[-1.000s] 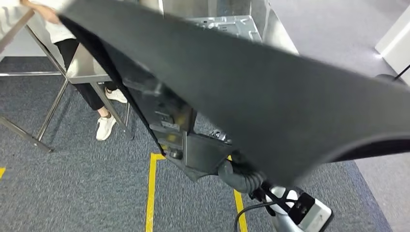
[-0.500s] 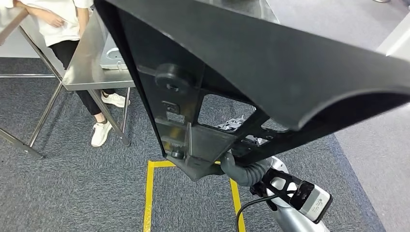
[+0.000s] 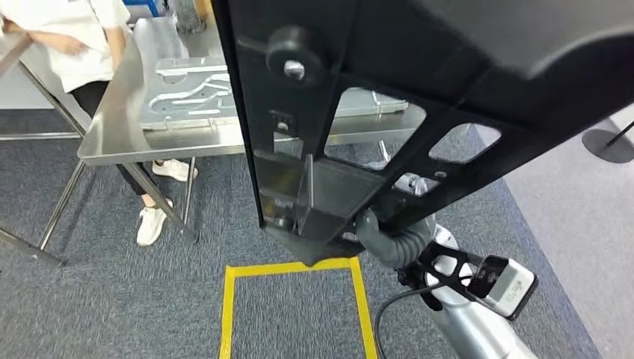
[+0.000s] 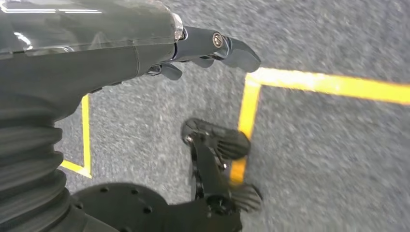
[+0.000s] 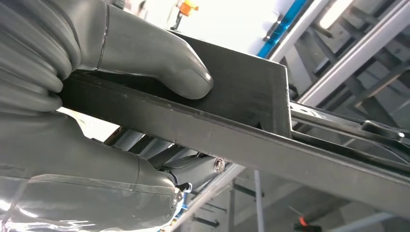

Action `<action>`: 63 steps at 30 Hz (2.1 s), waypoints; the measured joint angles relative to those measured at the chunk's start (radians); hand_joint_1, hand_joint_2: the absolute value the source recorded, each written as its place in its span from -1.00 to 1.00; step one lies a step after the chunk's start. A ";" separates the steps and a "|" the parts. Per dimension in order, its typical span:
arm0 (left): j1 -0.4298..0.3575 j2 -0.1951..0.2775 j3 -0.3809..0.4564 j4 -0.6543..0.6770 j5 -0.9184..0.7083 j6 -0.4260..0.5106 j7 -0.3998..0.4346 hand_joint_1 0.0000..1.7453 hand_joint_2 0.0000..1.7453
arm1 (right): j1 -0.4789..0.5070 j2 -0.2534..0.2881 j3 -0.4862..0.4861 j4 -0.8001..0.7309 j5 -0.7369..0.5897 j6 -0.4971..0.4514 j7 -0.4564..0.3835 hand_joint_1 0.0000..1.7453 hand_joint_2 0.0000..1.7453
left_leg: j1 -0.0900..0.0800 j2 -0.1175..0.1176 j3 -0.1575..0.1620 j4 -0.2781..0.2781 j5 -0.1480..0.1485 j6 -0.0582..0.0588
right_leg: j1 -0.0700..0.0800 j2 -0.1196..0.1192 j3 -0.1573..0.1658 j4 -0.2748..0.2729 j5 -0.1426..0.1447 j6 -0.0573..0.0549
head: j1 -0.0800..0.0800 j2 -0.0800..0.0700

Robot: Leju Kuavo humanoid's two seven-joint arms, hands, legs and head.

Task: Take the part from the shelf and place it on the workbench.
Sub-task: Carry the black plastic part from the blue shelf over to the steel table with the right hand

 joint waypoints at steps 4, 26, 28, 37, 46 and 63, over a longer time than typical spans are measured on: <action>0.005 -0.001 0.000 0.000 0.000 0.003 0.004 -1.00 1.00 | -0.007 0.000 0.004 0.001 -0.012 -0.012 0.011 1.00 1.00 | 0.000 0.000 -0.137 0.148 -0.074 -0.001 | 0.009 0.003 0.041 0.000 -0.035 -0.009 | 0.000 0.000; 0.004 0.000 0.001 0.000 0.002 0.005 0.000 -1.00 1.00 | -0.037 -0.018 0.023 -0.012 -0.047 -0.073 0.030 1.00 1.00 | -0.005 -0.005 0.012 -0.137 0.058 0.015 | 0.000 0.002 -0.028 0.014 0.013 0.034 | 0.000 0.000; 0.004 0.000 0.002 0.000 0.006 0.004 -0.006 -1.00 1.00 | -0.017 -0.019 0.024 -0.018 -0.034 -0.075 0.020 1.00 1.00 | -0.004 -0.003 0.017 -0.135 0.049 0.004 | -0.003 0.004 -0.018 0.006 0.008 0.020 | 0.000 0.000; 0.018 -0.001 0.005 0.000 0.019 0.000 -0.017 -1.00 1.00 | 0.098 -0.009 0.023 -0.036 0.029 -0.060 -0.014 1.00 1.00 | -0.002 -0.002 -0.133 0.030 0.085 0.005 | 0.006 0.004 0.061 -0.004 -0.048 -0.004 | 0.000 0.000; 0.016 -0.006 0.020 0.000 0.030 -0.003 -0.028 -1.00 1.00 | 0.126 0.028 -0.018 -0.061 0.090 -0.037 -0.003 1.00 1.00 | 0.000 -0.003 -0.047 -0.139 0.124 0.041 | 0.005 0.007 0.027 0.108 -0.125 0.041 | 0.000 0.000; 0.009 -0.009 0.022 0.000 0.014 -0.021 -0.046 -1.00 1.00 | -0.119 0.050 -0.283 0.116 1.109 -0.693 0.233 1.00 1.00 | 0.001 -0.001 -0.110 0.096 -0.034 -0.009 | -0.004 -0.002 0.008 -0.007 -0.003 -0.003 | 0.000 0.000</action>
